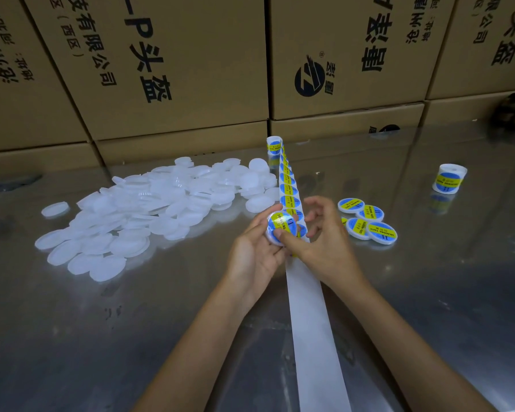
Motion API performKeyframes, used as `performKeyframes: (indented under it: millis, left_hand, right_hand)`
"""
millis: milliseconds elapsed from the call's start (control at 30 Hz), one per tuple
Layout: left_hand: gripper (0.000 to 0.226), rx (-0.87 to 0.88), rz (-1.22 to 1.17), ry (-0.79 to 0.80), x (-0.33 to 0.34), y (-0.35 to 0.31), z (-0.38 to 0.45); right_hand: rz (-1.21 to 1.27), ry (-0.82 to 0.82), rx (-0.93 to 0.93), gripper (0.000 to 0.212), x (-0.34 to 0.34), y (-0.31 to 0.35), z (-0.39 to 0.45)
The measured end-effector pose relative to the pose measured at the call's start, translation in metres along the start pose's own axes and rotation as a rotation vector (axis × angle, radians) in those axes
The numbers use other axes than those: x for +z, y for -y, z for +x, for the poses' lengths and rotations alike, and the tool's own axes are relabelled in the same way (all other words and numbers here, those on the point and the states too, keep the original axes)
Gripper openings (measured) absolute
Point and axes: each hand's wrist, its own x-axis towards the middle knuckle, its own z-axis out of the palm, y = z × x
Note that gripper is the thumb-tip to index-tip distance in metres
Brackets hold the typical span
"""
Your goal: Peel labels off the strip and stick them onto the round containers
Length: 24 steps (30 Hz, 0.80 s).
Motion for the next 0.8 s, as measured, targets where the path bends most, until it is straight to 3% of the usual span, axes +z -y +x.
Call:
performKeyframes:
  millis: [100,233,467,567,667,800]
  left_hand:
    - [0.039,0.004,-0.051,0.016,0.002,0.001,-0.001]
    - [0.049,0.015,-0.064,0.061,0.002,0.003,-0.001]
    - [0.036,0.040,0.191,0.069,-0.002,0.003,0.003]
    - [0.028,0.123,0.432,0.033,-0.004,0.002,0.001]
    - [0.034,0.260,0.699,0.023,-0.007,-0.004,-0.001]
    - [0.043,0.217,0.727,0.073,-0.007,-0.012,-0.007]
  right_hand:
    - [-0.077,0.041,0.029,0.049,0.002,-0.003,-0.003]
    - [-0.256,0.117,-0.027,0.059,0.002,-0.007,-0.003]
    - [-0.262,0.030,-0.138,0.038,-0.003,-0.006,-0.002]
    - [-0.292,0.009,-0.178,0.041,-0.006,-0.007,0.000]
    - [-0.310,0.033,-0.193,0.041,-0.009,-0.007,0.001]
    - [-0.127,0.058,-0.149,0.034,-0.007,-0.003,-0.001]
